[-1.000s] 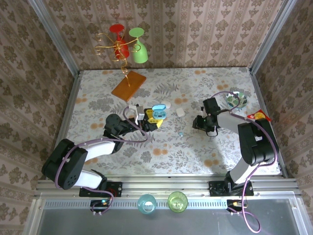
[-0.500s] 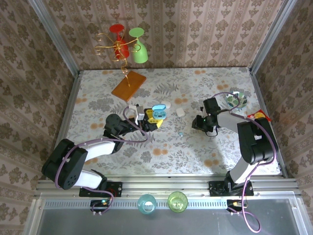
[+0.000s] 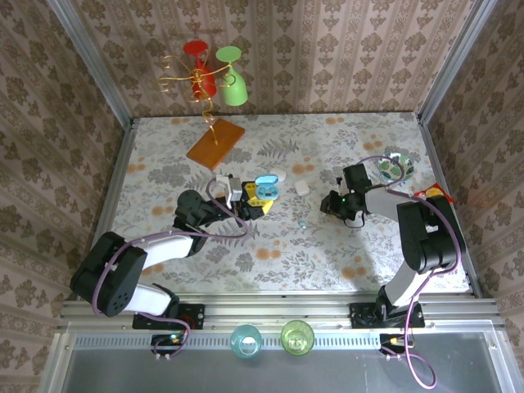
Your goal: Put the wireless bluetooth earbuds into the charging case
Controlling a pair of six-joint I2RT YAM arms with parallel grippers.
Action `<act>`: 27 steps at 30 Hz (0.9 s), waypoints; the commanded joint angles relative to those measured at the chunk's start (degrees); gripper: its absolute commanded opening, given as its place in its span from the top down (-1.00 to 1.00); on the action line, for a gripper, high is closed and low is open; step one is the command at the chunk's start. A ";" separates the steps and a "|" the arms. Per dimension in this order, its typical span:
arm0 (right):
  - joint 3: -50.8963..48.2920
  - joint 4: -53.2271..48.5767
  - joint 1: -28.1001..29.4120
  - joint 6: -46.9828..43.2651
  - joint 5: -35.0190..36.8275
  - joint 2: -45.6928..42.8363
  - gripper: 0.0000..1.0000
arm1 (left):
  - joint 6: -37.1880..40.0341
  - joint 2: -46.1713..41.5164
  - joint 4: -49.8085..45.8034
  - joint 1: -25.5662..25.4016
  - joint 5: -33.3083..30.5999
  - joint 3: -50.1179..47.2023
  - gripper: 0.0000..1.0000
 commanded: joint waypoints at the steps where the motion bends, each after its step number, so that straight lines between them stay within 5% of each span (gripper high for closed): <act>1: -0.61 2.42 -0.41 1.42 -2.40 1.44 0.43 | -1.52 0.26 1.72 0.09 1.23 1.50 0.50; 6: -1.14 4.07 -0.82 2.40 -3.86 2.43 0.36 | -1.46 0.15 1.66 0.01 1.09 1.33 0.50; 21: -1.68 2.70 -0.91 2.73 -2.29 1.03 0.76 | -1.26 0.25 1.69 -0.08 0.92 1.26 0.50; 27: -1.90 -1.80 1.29 1.92 6.67 -4.89 0.75 | -0.88 0.80 1.67 -0.08 0.29 1.23 0.50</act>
